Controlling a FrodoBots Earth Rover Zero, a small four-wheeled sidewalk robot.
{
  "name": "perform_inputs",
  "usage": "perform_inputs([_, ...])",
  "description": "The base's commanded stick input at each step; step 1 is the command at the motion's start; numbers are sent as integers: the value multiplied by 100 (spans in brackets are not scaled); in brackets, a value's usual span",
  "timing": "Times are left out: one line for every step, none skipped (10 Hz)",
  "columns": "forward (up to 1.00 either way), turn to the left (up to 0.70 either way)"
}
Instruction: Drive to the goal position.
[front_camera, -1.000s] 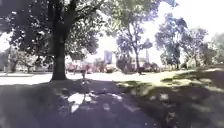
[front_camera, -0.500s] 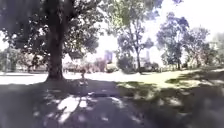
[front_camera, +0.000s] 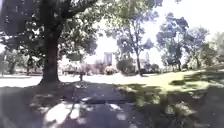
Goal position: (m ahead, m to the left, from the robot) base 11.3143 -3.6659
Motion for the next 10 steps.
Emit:
perform_inputs([70, -2])
perform_inputs([70, -2])
perform_inputs([70, -2])
perform_inputs([70, -2])
perform_inputs([70, 0])
perform_inputs([70, 11])
perform_inputs([70, 35])
perform_inputs([70, 20])
perform_inputs([70, 0])
perform_inputs([70, 0])
